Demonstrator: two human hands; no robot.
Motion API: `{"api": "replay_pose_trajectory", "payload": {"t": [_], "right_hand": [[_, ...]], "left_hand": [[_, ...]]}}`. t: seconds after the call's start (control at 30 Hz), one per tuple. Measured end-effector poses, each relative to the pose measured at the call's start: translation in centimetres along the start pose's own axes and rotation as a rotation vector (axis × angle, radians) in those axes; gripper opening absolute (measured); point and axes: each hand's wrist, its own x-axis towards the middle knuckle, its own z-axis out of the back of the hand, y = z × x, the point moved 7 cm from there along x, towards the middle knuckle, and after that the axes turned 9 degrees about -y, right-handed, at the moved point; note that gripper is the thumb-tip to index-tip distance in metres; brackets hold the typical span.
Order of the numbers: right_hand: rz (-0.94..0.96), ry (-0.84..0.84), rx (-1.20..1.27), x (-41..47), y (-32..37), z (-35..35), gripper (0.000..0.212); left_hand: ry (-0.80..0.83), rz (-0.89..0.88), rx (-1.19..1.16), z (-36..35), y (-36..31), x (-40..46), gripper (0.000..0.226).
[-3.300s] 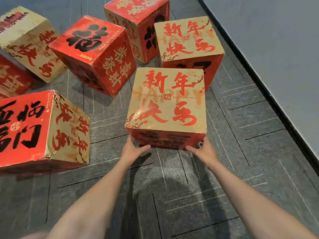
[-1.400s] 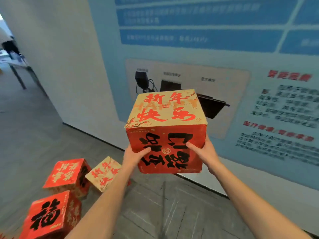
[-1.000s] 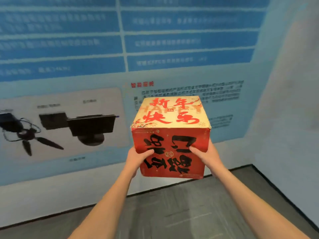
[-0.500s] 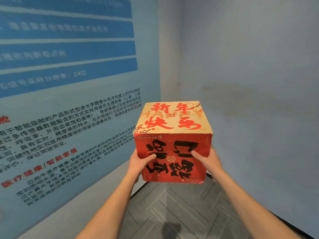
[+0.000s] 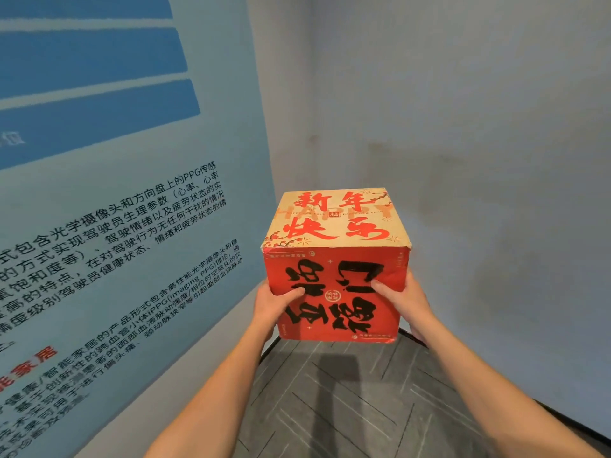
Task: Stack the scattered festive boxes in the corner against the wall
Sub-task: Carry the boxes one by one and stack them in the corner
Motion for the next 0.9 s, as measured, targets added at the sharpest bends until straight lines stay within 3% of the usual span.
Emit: {"api": "replay_pose_trajectory", "payload": {"t": [0.3, 0.43, 0.63, 0.9], "right_hand": [[-0.114, -0.084, -0.07, 14.5, -4.4, -8.4, 0.081], [-0.169, -0.142, -0.126, 18.3, -6.5, -10.9, 0.071], [-0.279, -0.096, -0.135, 22.1, -12.0, -12.1, 0.06], [-0.394, -0.03, -0.19, 25.3, -19.8, -12.0, 0.072]], "left_hand": [[0.088, 0.056, 0.048, -3.0, 3.4, 19.5, 0.069], [0.157, 0.091, 0.056, -4.5, 5.0, 25.1, 0.064], [0.206, 0.189, 0.097, -6.9, 9.5, 28.7, 0.064], [0.189, 0.359, 0.125, -10.5, 16.6, 29.8, 0.059]]}}
